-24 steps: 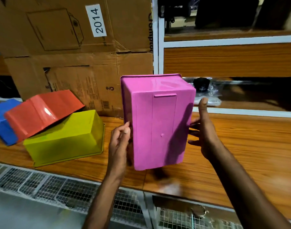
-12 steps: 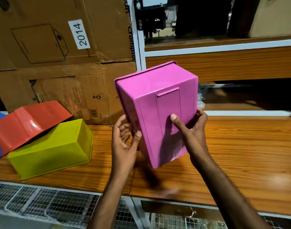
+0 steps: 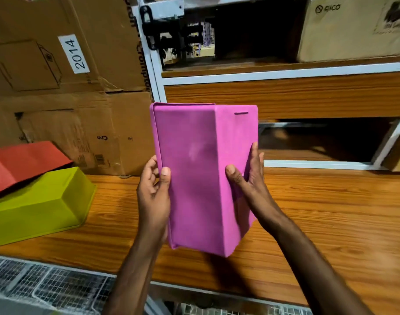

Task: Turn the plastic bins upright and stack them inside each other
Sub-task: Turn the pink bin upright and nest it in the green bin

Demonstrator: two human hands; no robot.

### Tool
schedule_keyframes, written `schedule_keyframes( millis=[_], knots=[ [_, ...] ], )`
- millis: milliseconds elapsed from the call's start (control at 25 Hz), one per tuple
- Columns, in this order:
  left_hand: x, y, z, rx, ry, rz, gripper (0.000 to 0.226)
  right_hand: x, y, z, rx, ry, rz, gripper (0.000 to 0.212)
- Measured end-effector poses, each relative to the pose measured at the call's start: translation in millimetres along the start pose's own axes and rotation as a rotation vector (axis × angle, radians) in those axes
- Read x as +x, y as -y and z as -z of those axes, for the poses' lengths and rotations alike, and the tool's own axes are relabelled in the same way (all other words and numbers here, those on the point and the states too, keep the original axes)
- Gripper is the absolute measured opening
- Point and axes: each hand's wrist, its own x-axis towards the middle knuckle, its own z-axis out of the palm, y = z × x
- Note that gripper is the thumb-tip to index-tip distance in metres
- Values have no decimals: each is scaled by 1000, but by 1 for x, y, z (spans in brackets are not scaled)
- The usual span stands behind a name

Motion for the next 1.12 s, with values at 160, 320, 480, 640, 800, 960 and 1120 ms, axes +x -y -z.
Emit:
schedule_keyframes(
  millis=[160, 320, 480, 640, 800, 960, 1120],
  knots=[
    [-27, -15, -51, -175, 44, 123, 26, 3, -6, 33, 54, -89, 111, 71],
    [-53, -24, -89, -255, -8, 183, 24, -44, 5, 47, -367, -128, 284, 77],
    [-68, -47, -104, -309, 221, 324, 38, -87, 8, 38, -762, 207, 209, 113],
    [-75, -60, -98, -156, 442, 266, 39, -106, -1, 24, -723, -20, 227, 101],
    [-102, -68, -93, 91, 435, -123, 32, -102, -14, 29, -338, -461, 288, 74],
    [-106, -42, -59, 546, -65, -156, 64, -93, -22, 75, 124, -497, 162, 29],
    [-107, -43, -67, 474, 188, -56, 48, -129, -28, 112, 156, -486, 199, 24]
  ],
)
